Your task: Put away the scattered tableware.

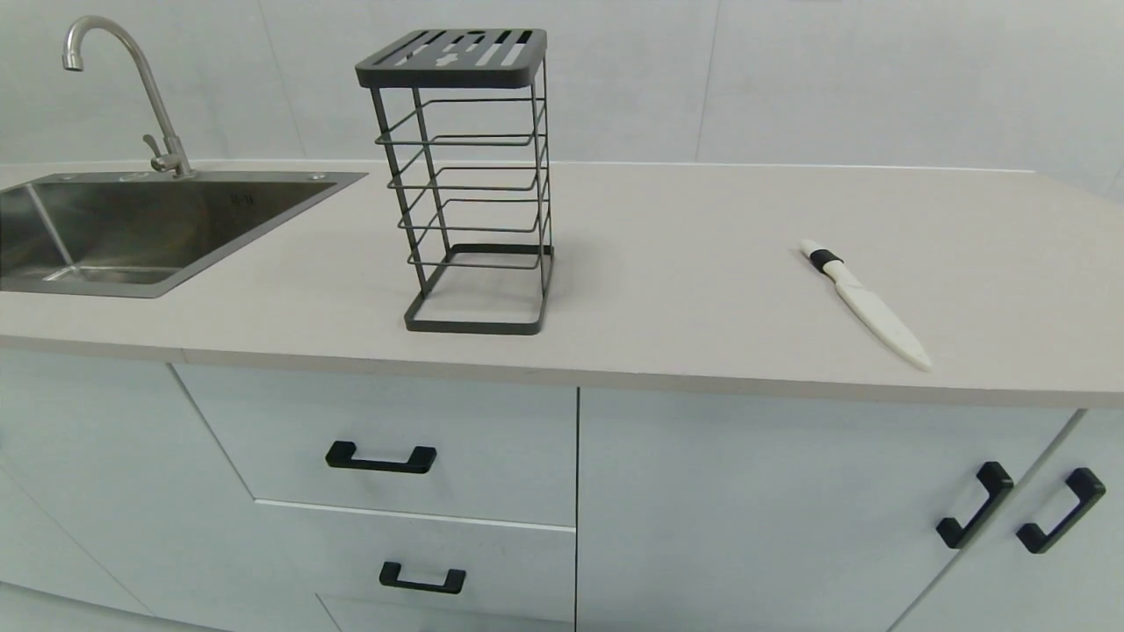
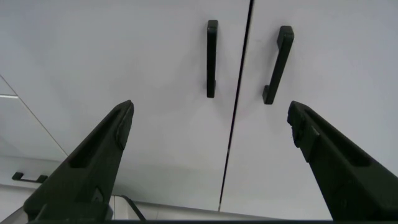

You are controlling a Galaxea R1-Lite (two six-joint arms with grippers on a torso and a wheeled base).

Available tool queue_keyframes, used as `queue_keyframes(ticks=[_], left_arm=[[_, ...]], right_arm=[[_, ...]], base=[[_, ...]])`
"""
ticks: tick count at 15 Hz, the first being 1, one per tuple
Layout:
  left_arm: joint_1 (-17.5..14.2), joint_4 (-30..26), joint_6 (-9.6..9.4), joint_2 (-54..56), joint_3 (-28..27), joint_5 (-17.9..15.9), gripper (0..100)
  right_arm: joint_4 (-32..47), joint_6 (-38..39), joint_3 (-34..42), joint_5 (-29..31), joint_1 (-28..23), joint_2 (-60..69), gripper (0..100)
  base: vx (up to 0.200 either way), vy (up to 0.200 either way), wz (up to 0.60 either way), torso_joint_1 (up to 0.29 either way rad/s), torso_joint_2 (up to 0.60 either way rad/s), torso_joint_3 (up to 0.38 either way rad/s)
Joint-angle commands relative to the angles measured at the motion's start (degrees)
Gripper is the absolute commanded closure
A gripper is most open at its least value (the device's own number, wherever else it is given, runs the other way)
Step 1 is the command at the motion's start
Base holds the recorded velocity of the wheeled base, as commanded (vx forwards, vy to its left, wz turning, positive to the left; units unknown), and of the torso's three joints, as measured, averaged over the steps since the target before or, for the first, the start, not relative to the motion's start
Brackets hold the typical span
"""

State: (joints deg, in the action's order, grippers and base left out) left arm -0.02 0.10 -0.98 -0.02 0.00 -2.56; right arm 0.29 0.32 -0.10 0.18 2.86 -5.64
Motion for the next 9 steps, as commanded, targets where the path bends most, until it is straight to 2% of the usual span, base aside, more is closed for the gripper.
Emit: queue_keyframes(ticks=[1,6,9], left_arm=[[-0.1,0.1,0.01,-0.1,0.0,0.0,0],[0.0,0.1,0.36,-0.1,0.0,0.0,0],[-0.1,0.1,0.45,-0.1,0.0,0.0,0]], right_arm=[[0.0,0.0,0.0,0.0,0.0,0.0,0],[0.0,0.0,0.0,0.0,0.0,0.0,0],[0.0,0.0,0.0,0.0,0.0,0.0,0]], base=[[0.000,0.000,0.00,0.188,-0.30,-0.119],[0.000,0.000,0.00,0.229,-0.47,-0.213],[0.000,0.000,0.00,0.102,-0.48,-0.222]])
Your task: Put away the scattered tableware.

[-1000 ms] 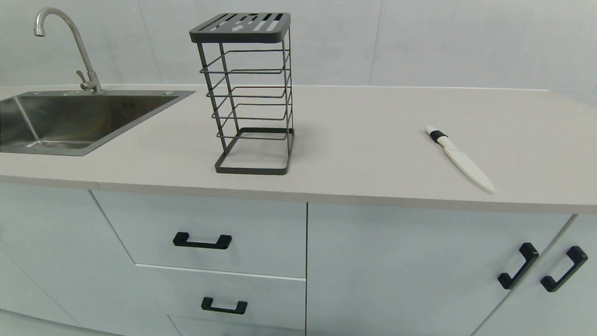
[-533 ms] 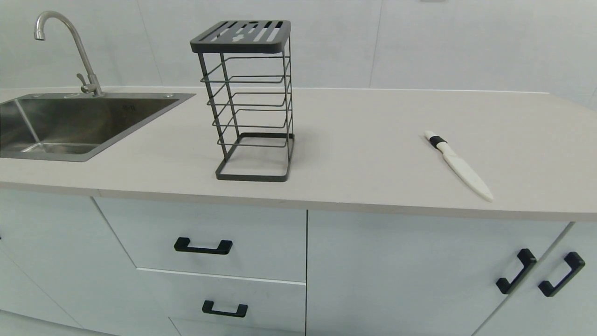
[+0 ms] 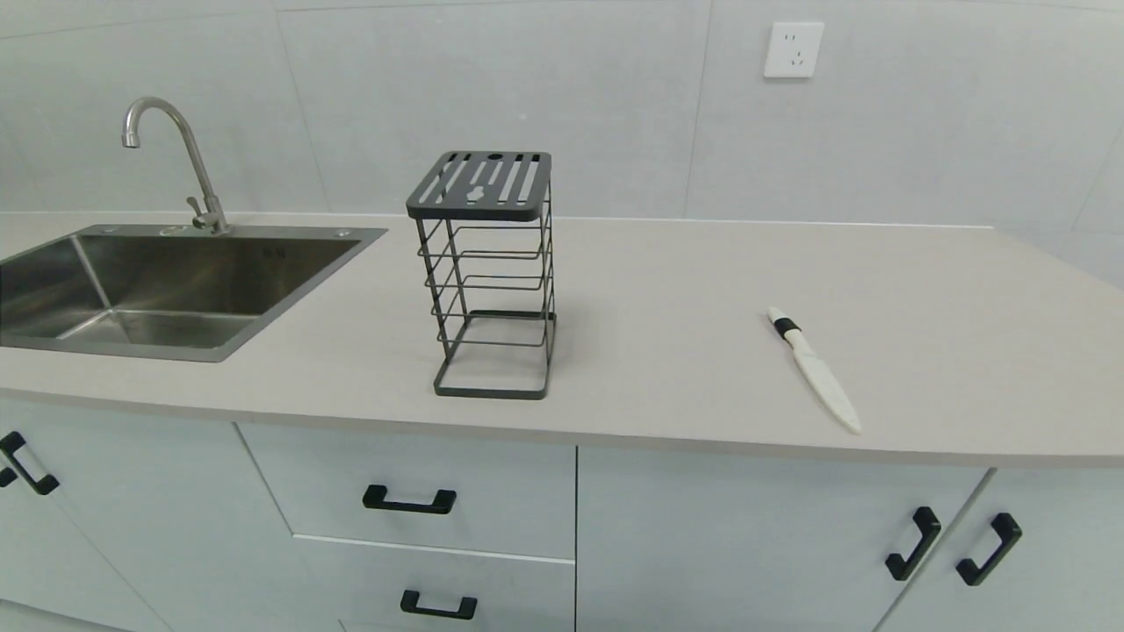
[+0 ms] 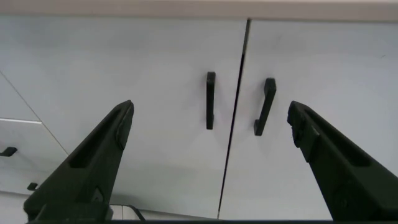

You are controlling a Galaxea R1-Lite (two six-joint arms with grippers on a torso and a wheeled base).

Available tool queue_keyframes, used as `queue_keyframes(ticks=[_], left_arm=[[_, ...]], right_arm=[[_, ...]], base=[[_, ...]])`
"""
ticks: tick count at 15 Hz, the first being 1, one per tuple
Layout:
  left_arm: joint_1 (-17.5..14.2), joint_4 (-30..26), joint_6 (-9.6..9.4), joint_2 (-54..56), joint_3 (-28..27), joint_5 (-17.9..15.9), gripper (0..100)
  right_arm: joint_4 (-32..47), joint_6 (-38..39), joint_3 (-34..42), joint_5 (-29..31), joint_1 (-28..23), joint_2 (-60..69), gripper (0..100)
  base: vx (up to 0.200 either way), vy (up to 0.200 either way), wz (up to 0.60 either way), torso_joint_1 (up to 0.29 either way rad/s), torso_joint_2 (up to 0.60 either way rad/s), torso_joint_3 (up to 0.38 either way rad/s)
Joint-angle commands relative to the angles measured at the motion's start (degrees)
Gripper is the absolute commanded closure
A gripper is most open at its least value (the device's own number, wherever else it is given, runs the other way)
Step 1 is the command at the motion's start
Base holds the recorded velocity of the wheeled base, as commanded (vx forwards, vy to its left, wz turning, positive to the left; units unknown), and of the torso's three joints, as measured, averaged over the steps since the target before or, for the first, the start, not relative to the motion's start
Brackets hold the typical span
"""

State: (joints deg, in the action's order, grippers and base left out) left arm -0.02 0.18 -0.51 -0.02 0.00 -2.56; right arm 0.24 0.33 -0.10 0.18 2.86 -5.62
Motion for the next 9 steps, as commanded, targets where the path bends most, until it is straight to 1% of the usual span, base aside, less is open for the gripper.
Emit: queue_keyframes(ticks=[1,4,9], left_arm=[[0.0,0.0,-0.02,-0.1,0.0,0.0,0],[0.0,0.0,-0.02,-0.1,0.0,0.0,0],[-0.1,0.0,-0.02,-0.1,0.0,0.0,0]], right_arm=[[0.0,0.0,0.0,0.0,0.0,0.0,0],[0.0,0.0,0.0,0.0,0.0,0.0,0],[0.0,0.0,0.0,0.0,0.0,0.0,0]], base=[[0.000,0.000,0.00,0.276,-0.49,-0.217],[0.000,0.000,0.00,0.391,-0.48,-0.233],[0.000,0.000,0.00,0.290,-0.51,-0.241]])
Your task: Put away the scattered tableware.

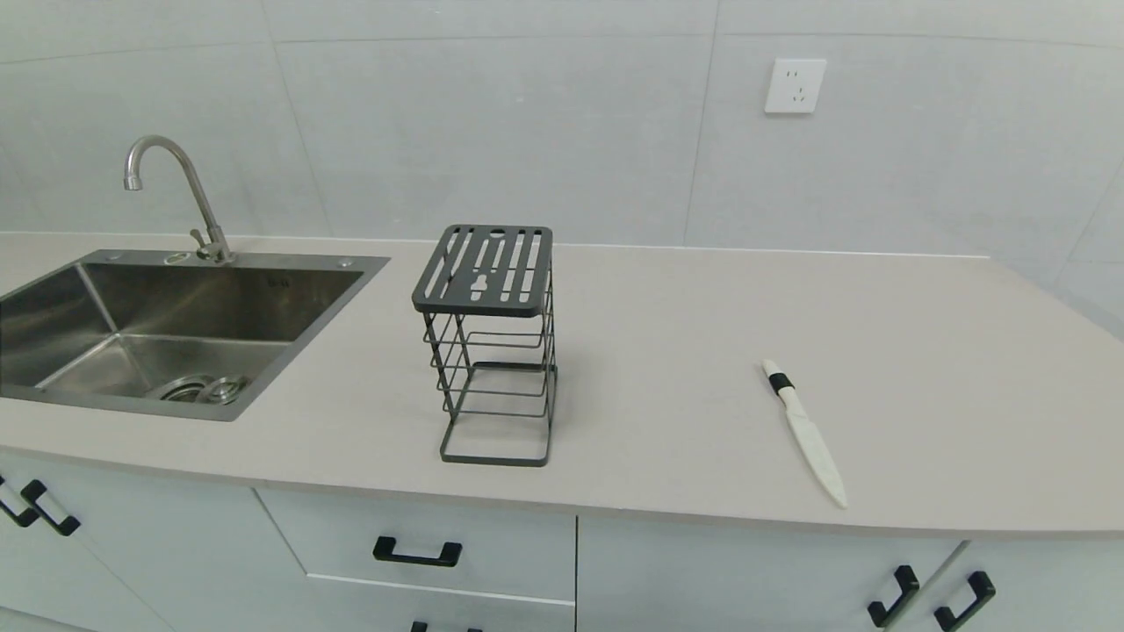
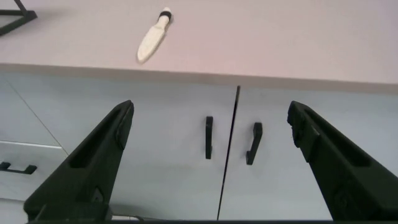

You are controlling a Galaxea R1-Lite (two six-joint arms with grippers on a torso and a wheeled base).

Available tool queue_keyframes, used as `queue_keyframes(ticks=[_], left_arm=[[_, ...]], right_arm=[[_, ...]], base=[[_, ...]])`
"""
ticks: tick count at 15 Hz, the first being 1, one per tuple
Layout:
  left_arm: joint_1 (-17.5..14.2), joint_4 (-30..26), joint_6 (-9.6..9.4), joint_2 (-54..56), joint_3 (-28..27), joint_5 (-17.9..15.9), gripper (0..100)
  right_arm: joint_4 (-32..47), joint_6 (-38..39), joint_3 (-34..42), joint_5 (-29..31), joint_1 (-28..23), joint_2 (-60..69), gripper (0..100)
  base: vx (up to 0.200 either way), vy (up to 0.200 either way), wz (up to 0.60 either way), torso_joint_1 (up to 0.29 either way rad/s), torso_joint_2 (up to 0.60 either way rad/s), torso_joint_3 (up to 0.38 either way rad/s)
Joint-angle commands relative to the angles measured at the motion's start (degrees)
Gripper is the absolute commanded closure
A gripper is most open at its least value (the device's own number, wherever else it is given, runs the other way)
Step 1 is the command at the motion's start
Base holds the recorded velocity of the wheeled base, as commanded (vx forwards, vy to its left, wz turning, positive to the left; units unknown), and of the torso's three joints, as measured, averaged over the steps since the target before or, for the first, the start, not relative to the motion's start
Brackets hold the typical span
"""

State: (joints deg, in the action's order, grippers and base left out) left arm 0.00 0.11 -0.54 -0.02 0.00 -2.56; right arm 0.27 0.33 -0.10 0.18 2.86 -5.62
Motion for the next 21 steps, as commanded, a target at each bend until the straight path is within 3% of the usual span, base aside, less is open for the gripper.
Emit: queue_keyframes(ticks=[1,7,12,21], left_arm=[[0.0,0.1,0.01,-0.1,0.0,0.0,0],[0.0,0.1,0.01,-0.1,0.0,0.0,0],[0.0,0.1,0.10,-0.1,0.0,0.0,0],[0.0,0.1,0.27,-0.1,0.0,0.0,0]], right_arm=[[0.0,0.0,0.0,0.0,0.0,0.0,0],[0.0,0.0,0.0,-0.1,0.0,0.0,0],[0.0,0.1,0.0,-0.1,0.0,0.0,0],[0.0,0.1,0.0,-0.1,0.0,0.0,0]], base=[[0.000,0.000,0.00,0.286,-0.55,-0.266],[0.000,0.000,0.00,0.269,-0.51,-0.251],[0.000,0.000,-0.36,0.041,-0.07,-0.033],[0.000,0.000,0.00,0.000,0.00,0.000]])
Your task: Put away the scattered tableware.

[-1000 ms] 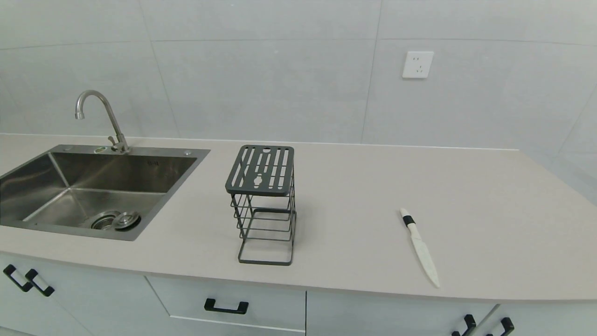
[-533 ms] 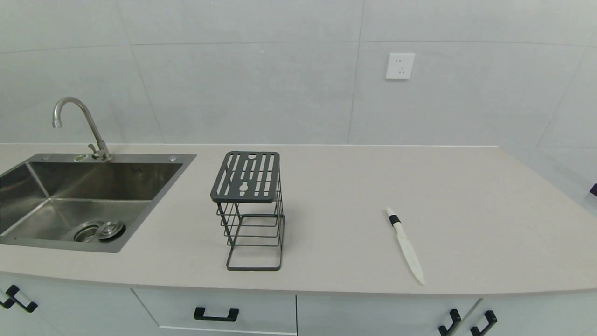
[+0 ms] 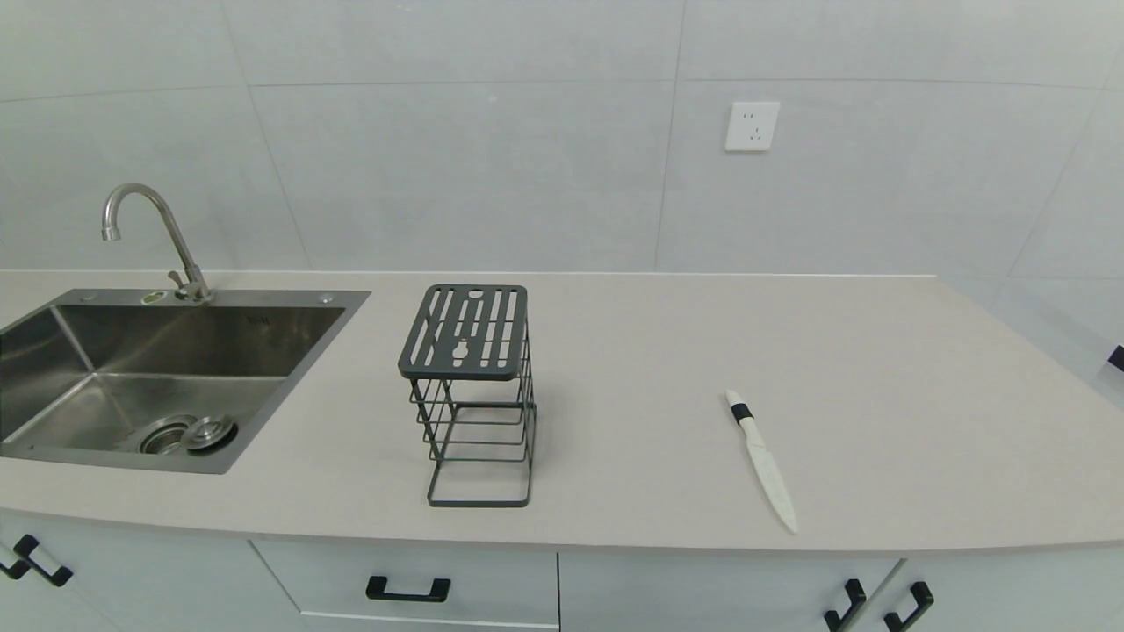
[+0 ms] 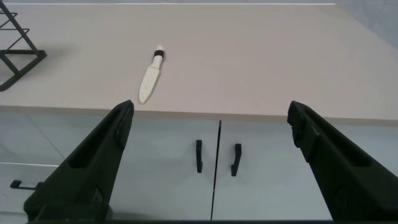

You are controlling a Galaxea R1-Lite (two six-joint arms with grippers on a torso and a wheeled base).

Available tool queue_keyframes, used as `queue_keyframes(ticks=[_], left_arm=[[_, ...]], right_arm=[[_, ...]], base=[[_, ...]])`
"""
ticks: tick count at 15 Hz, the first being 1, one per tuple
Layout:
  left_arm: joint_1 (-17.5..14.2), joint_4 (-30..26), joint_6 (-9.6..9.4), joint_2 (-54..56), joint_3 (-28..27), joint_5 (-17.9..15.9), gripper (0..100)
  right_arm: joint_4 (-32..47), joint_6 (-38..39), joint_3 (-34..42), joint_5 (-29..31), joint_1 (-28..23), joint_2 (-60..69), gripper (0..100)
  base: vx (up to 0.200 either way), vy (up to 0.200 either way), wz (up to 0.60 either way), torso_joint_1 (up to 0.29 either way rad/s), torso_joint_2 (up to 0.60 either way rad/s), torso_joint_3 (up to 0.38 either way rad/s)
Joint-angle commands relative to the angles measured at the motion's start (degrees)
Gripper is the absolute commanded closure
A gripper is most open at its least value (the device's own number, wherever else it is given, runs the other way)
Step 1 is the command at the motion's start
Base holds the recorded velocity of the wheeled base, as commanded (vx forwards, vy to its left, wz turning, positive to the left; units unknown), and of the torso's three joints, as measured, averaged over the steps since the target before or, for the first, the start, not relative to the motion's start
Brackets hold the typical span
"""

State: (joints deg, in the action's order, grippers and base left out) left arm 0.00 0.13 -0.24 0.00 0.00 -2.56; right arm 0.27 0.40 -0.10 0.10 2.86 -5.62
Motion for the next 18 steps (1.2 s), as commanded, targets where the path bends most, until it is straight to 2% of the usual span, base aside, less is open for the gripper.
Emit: queue_keyframes(ticks=[1,6,12,18], left_arm=[[0.0,0.0,-0.02,-0.1,0.0,0.0,0],[0.0,0.0,0.07,-0.1,0.0,0.0,0],[0.0,0.0,0.07,-0.1,0.0,0.1,0],[-0.1,0.0,-0.11,0.0,0.0,-0.3,0]], right_arm=[[0.0,-0.1,0.0,0.0,0.0,0.0,0],[0.0,-0.1,0.0,0.0,0.0,0.0,0],[0.0,-0.1,0.0,0.0,0.0,0.0,0],[0.0,-0.1,0.0,0.1,0.0,0.0,0]], base=[[0.000,0.000,0.00,0.000,0.00,0.000],[0.000,0.000,0.00,0.203,-0.40,-0.197],[0.000,0.000,0.00,0.024,-0.05,-0.019],[0.000,0.000,0.00,0.246,-0.02,0.220]])
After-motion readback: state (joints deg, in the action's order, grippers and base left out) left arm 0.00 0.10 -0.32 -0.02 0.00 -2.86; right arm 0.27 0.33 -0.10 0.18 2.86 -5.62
